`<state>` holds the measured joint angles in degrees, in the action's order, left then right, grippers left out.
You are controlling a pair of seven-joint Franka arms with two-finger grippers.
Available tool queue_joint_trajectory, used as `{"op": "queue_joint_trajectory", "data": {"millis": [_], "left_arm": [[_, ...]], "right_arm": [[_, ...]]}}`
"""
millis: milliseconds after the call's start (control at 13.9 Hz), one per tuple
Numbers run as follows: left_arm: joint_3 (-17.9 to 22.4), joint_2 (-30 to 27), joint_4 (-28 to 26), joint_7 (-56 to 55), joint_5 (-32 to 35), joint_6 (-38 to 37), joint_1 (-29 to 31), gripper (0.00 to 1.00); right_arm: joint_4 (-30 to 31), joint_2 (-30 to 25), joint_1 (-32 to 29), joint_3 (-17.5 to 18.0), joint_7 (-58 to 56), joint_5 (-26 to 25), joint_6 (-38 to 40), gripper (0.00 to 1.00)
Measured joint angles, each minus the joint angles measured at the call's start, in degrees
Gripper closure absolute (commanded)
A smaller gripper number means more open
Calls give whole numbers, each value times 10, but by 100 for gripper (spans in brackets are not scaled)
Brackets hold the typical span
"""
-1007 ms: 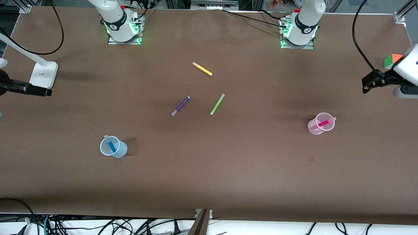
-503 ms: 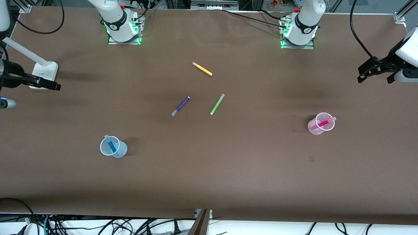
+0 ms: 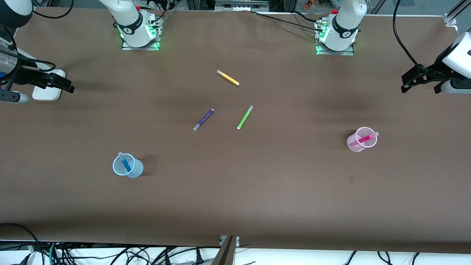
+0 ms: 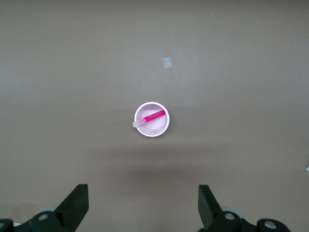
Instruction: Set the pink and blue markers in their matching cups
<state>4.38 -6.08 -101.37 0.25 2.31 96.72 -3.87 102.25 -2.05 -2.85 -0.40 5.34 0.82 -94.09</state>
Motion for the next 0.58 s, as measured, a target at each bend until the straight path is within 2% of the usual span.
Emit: {"op": "queue_joint_trajectory", "data": {"millis": [575], "left_arm": [[-1,2,0,0,0,0,0,0]], "right_arm": [[-20,11,9,3,0,-3,0,1]]}}
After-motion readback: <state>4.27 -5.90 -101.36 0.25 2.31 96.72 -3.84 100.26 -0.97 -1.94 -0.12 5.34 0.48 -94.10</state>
